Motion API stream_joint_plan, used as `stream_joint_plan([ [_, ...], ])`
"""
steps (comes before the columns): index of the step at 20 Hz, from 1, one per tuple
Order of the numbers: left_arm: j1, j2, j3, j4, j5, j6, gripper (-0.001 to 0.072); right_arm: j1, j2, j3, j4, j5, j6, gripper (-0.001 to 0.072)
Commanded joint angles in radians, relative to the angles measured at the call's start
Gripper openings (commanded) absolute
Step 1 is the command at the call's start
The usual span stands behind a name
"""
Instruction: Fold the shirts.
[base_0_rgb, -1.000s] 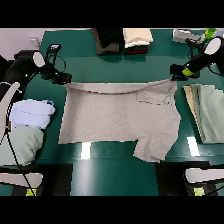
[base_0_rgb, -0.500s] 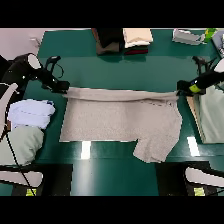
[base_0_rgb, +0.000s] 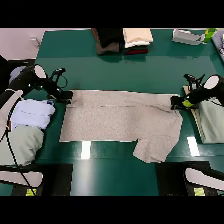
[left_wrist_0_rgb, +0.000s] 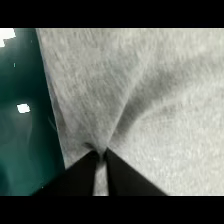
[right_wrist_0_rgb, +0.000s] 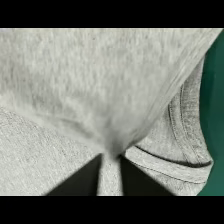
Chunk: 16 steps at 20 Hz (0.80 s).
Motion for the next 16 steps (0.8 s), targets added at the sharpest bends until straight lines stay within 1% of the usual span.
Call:
stream_joint_plan([
  [1,0.000,0.034,-0.007,0.022,-0.046,-0.028,0.0463,-0.004,0.044,0.033,0.001,0.020,0.000,0.0326],
  [2,0.000,0.069,-0.008,0.056,-0.068,-0.048,0.0466,-0.009,0.072,0.059,0.000,0.043,0.000,0.0328],
  [3,0.000,0.104,-0.010,0.090,-0.094,-0.069,0.0467,-0.011,0.103,0.078,0.000,0.065,0.000,0.0351],
  [5,0.000,0.212,-0.077,0.105,-0.109,-0.094,0.0467,-0.018,0.179,0.084,0.002,0.090,0.000,0.0465],
  [8,0.000,0.394,-0.312,0.105,-0.095,-0.137,0.0467,-0.018,0.277,0.052,0.002,0.096,0.000,0.0474],
  [11,0.000,0.521,-0.548,0.096,-0.079,-0.170,0.0467,-0.018,0.322,0.011,0.003,0.095,0.001,0.0473],
  [14,0.000,0.564,-0.690,0.072,-0.034,-0.184,0.0467,-0.018,0.323,-0.033,0.003,0.100,0.001,0.0473],
  [16,0.000,0.564,-0.731,0.014,0.014,-0.183,0.0467,-0.018,0.322,-0.052,0.003,0.101,0.001,0.0473],
])
